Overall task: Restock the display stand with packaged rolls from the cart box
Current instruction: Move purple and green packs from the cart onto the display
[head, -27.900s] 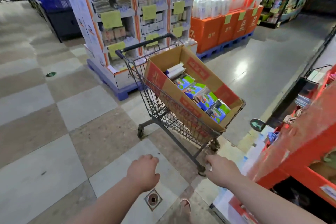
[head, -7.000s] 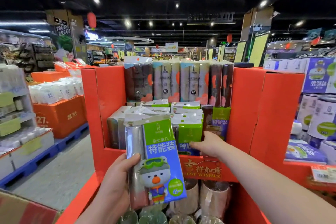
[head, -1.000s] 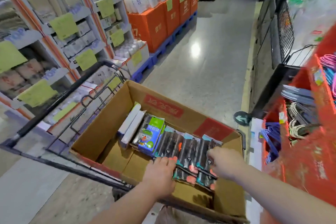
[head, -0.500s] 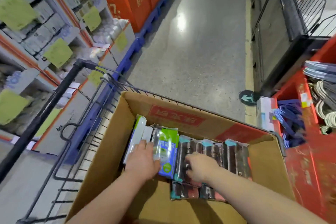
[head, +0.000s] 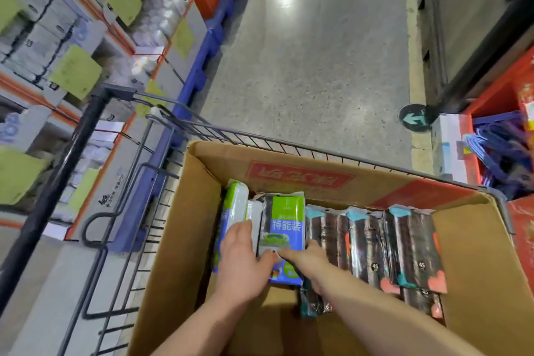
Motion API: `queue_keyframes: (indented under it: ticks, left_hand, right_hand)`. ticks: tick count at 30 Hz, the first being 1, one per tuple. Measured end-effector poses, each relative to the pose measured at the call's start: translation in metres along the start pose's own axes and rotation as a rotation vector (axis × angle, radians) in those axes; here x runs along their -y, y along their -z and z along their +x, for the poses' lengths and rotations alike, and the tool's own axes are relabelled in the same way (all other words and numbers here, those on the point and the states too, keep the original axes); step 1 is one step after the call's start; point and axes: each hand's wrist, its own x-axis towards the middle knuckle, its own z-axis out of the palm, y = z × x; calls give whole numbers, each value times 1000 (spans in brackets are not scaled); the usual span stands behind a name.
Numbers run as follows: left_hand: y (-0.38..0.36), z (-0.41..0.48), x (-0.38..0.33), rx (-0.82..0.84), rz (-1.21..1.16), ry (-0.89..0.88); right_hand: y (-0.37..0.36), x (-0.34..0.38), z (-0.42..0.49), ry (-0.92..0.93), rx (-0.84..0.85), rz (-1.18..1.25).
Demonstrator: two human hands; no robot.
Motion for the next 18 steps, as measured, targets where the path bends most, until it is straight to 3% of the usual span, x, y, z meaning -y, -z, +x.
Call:
queue_keyframes:
  ticks: [4,7,11,14,18]
  left_hand:
    - [-11,4,-9,88,-7,-11]
    - [-18,2,-18,156,-53,-8]
    - [-10,13,-11,-9,42,-40]
    - [-1,37,3,-78,56,140]
    - [-4,71,18,-12,-179,477]
  right_hand:
    - [9,5,-6,11,19,168]
    - [35,7,-17,71,-85,104]
    - [93,-7,-34,78,-174,113]
    - [116,-21,-45,68,-201,192]
    - [126,-37,-50,57,-199,212]
